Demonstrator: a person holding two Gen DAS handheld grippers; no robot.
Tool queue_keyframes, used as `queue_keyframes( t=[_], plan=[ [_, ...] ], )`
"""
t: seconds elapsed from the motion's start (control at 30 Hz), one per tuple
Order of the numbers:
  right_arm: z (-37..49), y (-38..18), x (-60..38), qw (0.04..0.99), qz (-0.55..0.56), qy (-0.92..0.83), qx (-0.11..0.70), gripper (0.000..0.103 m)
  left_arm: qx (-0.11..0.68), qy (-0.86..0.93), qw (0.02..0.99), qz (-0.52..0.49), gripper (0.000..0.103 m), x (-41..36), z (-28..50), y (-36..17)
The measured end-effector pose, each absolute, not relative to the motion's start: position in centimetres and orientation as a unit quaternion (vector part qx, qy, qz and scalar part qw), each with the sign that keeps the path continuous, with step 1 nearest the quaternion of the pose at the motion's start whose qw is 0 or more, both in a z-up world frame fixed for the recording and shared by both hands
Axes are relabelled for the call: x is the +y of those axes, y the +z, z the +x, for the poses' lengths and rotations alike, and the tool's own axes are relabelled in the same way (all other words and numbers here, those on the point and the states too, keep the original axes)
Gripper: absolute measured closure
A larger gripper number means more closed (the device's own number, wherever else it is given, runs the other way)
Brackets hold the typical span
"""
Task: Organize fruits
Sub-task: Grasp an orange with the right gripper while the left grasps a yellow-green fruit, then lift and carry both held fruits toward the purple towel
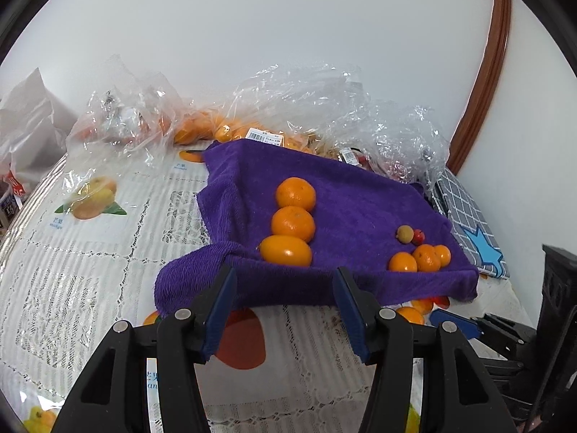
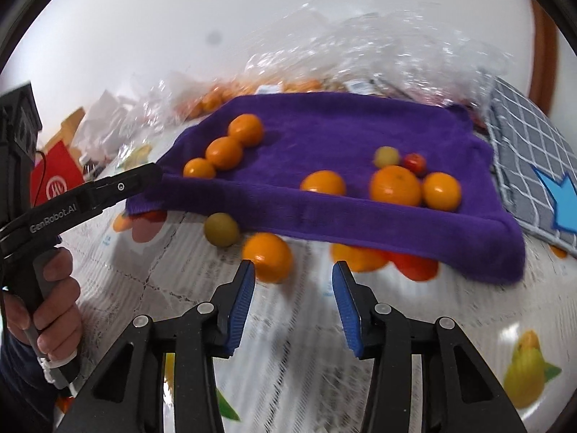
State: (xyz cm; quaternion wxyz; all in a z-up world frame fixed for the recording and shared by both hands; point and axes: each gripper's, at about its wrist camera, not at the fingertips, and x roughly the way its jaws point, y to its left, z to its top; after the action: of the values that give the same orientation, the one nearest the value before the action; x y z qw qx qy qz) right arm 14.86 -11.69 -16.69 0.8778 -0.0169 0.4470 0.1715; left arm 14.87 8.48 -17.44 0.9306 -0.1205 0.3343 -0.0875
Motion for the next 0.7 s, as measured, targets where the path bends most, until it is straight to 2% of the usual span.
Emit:
queue_keyframes(
  t=[0.1, 0.17, 0.2, 0.7],
  plan=[
    [15.6, -17.2, -10.6, 0.871, -0.030, 0.183, 0.455, 0.057, 0.337, -0.087, 0.931, -0.113, 0.050, 8.2, 14.9, -17.5],
    [16.0, -17.5, -10.1, 0.868, -0.039, 0.186, 0.459, 0.061, 0.339, -0.088, 0.930, -0.111, 0.050, 8.1, 14.9, -17.6],
    [16.1, -17.5, -9.9, 0.866, -0.041, 0.189, 0.460, 0.071, 0.339, -0.088, 0.930, -0.110, 0.050, 8.1, 14.9, -17.6],
    [13.8, -15.4, -16.3, 0.892, -0.023, 0.145, 0.428, 0.070, 0.399, -0.171, 0.897, -0.088, 0.050, 2.8, 15.4, -18.9]
  ],
)
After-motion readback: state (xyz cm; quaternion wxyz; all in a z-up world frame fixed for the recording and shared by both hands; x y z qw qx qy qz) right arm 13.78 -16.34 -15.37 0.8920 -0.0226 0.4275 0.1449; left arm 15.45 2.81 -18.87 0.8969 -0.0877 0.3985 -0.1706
